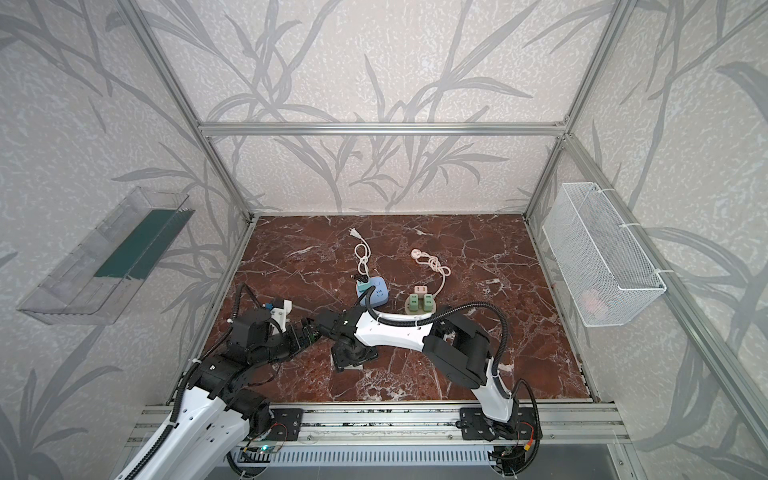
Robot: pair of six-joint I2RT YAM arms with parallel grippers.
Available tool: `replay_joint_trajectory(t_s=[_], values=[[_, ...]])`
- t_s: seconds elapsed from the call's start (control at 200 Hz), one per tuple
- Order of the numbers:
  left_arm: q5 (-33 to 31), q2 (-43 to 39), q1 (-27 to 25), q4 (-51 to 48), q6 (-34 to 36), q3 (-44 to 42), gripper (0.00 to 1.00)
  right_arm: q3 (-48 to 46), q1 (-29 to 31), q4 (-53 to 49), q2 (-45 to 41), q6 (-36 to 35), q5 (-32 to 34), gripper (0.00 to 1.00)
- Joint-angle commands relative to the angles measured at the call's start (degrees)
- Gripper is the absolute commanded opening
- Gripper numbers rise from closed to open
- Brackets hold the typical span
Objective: Insert the plug
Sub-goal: 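Lift the white charger with the right gripper toward the left gripper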
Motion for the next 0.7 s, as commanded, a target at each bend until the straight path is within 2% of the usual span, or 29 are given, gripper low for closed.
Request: replay_joint_trajectory(t_s=[0.0, 0.48, 0.695], values=[[-0.41, 0.61, 0.35, 0.64, -0.03, -0.13, 0.96, -0.67, -0.21, -0.39, 1.55, -0.32, 0.46, 0.7], [-0.36, 0.83, 0.4, 0.16, 0.24, 0.03, 0.96, -2.56, -0.83, 0.4, 2.04, -1.39, 3.44, 0.66], [-0.68, 0.16, 0.36, -0.98, 0.39, 0.36, 0.96, -4.29, -0.85, 0.94, 0.57, -2.4, 4.4, 0.6]])
